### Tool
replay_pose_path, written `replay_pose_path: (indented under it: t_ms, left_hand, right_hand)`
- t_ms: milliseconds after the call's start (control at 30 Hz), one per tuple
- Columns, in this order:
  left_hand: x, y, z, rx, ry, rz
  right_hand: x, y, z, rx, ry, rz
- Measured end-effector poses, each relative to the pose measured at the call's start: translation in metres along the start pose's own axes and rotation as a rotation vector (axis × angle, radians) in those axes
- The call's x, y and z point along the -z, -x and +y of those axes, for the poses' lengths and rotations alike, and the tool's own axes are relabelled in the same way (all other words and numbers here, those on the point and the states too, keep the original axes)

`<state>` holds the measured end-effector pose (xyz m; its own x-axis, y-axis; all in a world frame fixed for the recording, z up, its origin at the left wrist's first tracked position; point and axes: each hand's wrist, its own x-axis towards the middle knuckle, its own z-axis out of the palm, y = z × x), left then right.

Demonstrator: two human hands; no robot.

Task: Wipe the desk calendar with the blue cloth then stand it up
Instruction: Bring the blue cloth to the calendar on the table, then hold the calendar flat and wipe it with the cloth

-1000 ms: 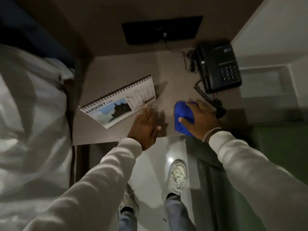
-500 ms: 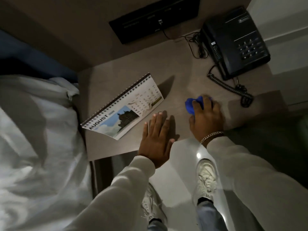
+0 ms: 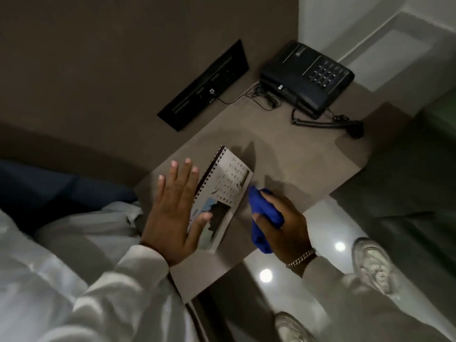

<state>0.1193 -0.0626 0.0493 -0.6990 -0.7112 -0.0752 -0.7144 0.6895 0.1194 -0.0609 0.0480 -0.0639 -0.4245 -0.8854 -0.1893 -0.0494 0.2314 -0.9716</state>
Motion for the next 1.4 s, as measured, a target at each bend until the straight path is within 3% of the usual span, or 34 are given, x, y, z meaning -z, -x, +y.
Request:
replay_pose_path:
  t_ms: [133, 267, 733, 967, 1133, 1400]
  left_hand:
    - [-0.003, -0.008, -0.032, -0.129, -0.128, -0.183]
    - [-0.019, -0.013, -0.046, -0.222, -0.175, -0.223]
    - [-0.028, -0.017, -0.056, -0.326, -0.055, -0.221]
    - [-0.03, -0.017, -0.052, -0.334, -0.016, -0.204]
    - [-0.031, -0.016, -0.05, -0.342, -0.038, -0.189]
    - [-0.033, -0.017, -0.052, -0.344, -0.048, -0.192]
  right_hand:
    - [-0.035, 0.008, 0.0, -0.068, -0.16, 0.062]
    - [-0.064, 0.01, 0.008, -0.103, -0.344, 0.117]
    - [-0.161, 0.015, 0.029, 0.254, 0.041, 0.393]
    - [-0.165, -0.003, 0.016, 0.352, -0.15, 0.454]
    - [-0.164, -0.015, 0.017, 0.148, -0.199, 0.546]
    - [-0.167, -0.012, 0.011, 0.357, -0.199, 0.506]
